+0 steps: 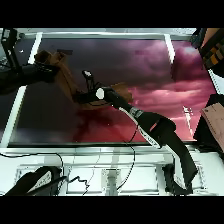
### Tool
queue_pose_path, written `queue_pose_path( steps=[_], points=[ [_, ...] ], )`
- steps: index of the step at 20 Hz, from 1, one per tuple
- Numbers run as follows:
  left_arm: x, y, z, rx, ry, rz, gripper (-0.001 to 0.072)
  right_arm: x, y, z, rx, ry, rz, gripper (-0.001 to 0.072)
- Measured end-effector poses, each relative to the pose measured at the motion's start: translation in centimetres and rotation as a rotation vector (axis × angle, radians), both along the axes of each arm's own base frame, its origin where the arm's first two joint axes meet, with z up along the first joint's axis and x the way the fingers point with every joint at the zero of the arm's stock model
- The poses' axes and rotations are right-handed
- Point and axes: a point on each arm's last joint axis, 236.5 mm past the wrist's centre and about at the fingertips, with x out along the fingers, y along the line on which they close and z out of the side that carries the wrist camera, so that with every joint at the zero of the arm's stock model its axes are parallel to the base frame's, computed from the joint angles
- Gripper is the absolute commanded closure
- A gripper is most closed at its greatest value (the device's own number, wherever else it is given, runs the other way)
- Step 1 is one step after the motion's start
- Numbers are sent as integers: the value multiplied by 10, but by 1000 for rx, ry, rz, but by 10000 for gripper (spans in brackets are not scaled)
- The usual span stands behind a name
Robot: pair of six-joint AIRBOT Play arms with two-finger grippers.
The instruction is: Fold the clothes and pants, and hang the long-sleeved shirts on hangers.
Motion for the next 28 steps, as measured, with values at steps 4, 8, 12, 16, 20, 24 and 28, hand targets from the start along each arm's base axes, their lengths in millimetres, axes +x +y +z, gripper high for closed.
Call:
queue_pose_path(
  steps=[4, 8, 12, 16, 20, 24, 28],
  points=[
    [6, -25, -30, 2, 67, -69, 693, 28, -67, 1, -120, 44, -5, 703],
    [15, -87, -80, 18, 138, -185, 693, 62, -171, 35, -200, 102, -82, 702],
    [23, -175, -111, -6, 119, -254, 693, 82, -273, 73, -251, 127, -181, 701],
    [33, -241, -139, -1, 48, -232, -13, 86, -356, 84, -298, 181, -270, 691],
    [27, -274, -159, 14, 22, -234, 12, 83, -403, 84, -319, 221, -313, 216],
    [34, -272, -148, 5, -14, -207, 13, 81, -420, 74, -349, 211, -261, 136],
    [50, -250, -126, -13, -53, -155, 13, 80, -423, 46, -361, 239, -217, 133]
  ],
)
